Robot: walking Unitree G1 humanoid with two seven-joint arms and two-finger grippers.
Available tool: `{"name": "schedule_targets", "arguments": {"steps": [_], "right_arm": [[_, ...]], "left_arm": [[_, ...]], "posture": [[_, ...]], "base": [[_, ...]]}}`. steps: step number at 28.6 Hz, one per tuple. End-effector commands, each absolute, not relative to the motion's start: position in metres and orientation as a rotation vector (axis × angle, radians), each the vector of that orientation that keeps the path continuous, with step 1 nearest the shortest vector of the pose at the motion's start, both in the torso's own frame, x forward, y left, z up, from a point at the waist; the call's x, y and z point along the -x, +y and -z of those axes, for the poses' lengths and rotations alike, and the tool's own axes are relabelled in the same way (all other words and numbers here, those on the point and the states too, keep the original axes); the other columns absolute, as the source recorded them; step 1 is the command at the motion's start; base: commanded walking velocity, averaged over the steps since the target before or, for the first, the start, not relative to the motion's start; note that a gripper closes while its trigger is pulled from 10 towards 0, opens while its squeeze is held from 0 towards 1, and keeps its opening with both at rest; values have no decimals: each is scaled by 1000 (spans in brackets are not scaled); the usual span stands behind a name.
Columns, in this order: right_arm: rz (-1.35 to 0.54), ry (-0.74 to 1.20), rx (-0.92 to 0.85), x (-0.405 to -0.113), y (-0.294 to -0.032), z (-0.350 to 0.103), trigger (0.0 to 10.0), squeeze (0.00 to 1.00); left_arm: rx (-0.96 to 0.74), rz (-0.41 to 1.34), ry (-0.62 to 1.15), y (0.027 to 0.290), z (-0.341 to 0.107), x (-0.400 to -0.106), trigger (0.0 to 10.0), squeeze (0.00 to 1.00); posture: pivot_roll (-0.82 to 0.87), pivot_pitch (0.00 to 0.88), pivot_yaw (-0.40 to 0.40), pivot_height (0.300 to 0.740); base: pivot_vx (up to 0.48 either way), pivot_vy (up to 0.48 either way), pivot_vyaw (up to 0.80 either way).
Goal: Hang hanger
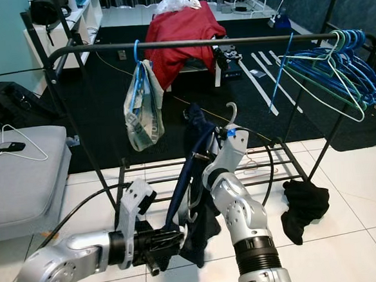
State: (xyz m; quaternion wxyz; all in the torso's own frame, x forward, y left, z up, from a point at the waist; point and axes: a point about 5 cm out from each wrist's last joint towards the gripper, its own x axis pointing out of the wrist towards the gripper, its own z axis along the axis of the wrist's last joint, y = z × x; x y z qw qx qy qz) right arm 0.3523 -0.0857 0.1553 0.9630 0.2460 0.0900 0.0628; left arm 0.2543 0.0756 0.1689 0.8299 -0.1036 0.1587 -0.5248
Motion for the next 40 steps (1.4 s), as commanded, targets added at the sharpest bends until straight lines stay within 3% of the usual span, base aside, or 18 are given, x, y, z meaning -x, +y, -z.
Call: {"name": "schedule_targets", "arguments": {"steps": [1, 7, 14, 19, 20, 22, 23, 25, 26, 30, 34, 37, 40], "right_arm": [[-141, 166, -527, -351, -64, -160, 10000, 0], [-8, 155, -466, -355, -74, -152, 10000, 0], [27, 149, -464, -357, -79, -152, 10000, 0], [33, 156, -481, -358, -79, -151, 10000, 0], [21, 165, -490, -358, -76, -151, 10000, 0], [9, 172, -497, -358, -74, -151, 10000, 0], [-15, 182, -503, -357, -69, -152, 10000, 0], [-44, 188, -510, -356, -64, -153, 10000, 0], [-86, 188, -523, -355, -57, -158, 10000, 0], [-105, 183, -532, -355, -54, -161, 10000, 0], [-133, 175, -536, -355, -51, -165, 10000, 0], [-159, 174, -541, -355, -48, -168, 10000, 0], [-169, 174, -544, -355, -47, -168, 10000, 0]], "left_arm": [[274, 1147, 299, 69, -181, -253, 0, 0], [425, 1145, 248, 43, -206, -262, 0, 0], [491, 1125, 267, 36, -210, -264, 0, 0], [609, 1011, 352, 27, -205, -271, 0, 0], [585, 966, 385, 25, -199, -273, 667, 0], [551, 930, 407, 24, -194, -274, 824, 0], [480, 883, 429, 23, -186, -276, 3216, 0], [384, 830, 430, 23, -179, -279, 2784, 0], [269, 735, 412, 27, -171, -287, 0, 0], [236, 664, 402, 30, -167, -294, 0, 0], [318, 507, 381, 41, -169, -309, 0, 0], [331, 360, 321, 63, -171, -324, 0, 0], [353, 324, 272, 70, -174, -328, 0, 0]], "posture": [[43, 105, -25, 740], [42, 113, -23, 740], [40, 120, -23, 740], [40, 126, -24, 740], [40, 127, -24, 740], [40, 127, -24, 740], [39, 127, -25, 740], [38, 128, -25, 740], [38, 128, -25, 740], [34, 128, -26, 740], [31, 129, -24, 740], [32, 129, -26, 740], [32, 129, -26, 740]], "base": [[0, 0, 0], [0, 0, 0], [0, 0, 0], [0, 0, 0], [0, 0, 0], [0, 0, 0], [0, 0, 0], [0, 0, 0], [0, 0, 0], [0, 0, 0], [0, 0, 0], [0, 0, 0], [0, 0, 0]]}}
